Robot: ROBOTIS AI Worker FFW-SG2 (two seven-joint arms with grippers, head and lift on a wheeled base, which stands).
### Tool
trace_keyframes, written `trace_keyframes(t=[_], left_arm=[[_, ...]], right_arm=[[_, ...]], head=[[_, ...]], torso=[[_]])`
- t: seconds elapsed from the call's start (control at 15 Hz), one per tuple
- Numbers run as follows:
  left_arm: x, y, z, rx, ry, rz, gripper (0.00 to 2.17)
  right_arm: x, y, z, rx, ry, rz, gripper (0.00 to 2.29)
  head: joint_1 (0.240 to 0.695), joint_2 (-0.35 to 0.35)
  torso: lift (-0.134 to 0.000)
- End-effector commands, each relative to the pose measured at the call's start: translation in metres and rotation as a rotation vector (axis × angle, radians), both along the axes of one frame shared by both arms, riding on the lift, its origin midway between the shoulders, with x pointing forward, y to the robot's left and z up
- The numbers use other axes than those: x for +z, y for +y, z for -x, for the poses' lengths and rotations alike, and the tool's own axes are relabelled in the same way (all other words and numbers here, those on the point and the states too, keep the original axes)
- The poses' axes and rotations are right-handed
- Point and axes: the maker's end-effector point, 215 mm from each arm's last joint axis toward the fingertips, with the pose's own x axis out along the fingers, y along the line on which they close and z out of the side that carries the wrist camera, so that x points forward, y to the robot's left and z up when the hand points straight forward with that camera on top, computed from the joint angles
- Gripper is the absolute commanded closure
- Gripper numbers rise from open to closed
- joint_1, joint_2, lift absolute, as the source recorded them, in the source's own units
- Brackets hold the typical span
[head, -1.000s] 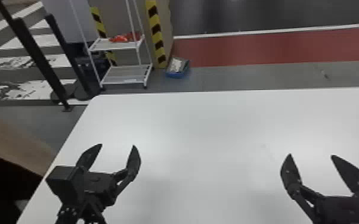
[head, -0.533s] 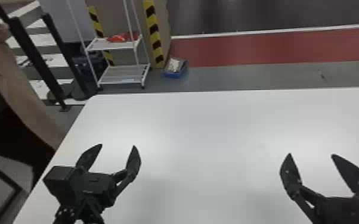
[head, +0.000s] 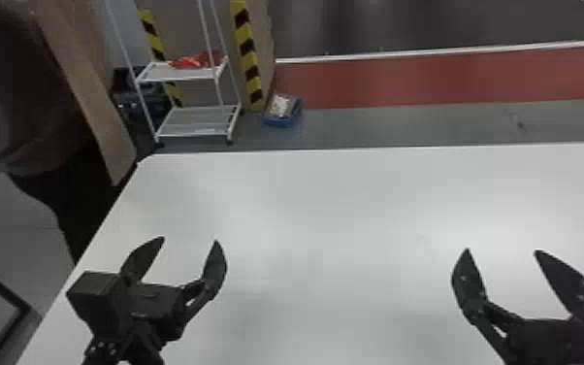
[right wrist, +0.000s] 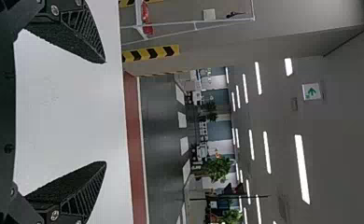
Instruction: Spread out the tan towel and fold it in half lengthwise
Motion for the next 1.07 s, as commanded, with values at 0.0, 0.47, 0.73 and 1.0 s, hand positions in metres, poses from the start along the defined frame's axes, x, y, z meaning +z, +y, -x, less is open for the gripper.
trace_keyframes(t=[0.0,0.47,0.73,1.0], left_arm=[[-0.001,0.0,0.0,0.001,0.0,0.002,0.08],[-0.012,0.001,0.001,0.004,0.02,0.003,0.08],[-0.015,0.003,0.001,0.007,0.025,0.002,0.08],[-0.018,0.003,-0.001,0.007,0.028,0.002,0.08]], right_arm=[[-0.001,0.0,0.0,-0.001,0.002,0.0,0.11],[-0.004,-0.003,0.001,-0.005,0.008,0.002,0.11],[-0.007,-0.003,0.0,-0.006,0.011,0.003,0.11],[-0.012,-0.007,-0.003,-0.011,0.018,0.003,0.11]], head=[[0.695,0.176],[0.695,0.176],[0.695,0.173],[0.695,0.174]], torso=[[-0.125],[-0.125],[-0.125],[-0.125]])
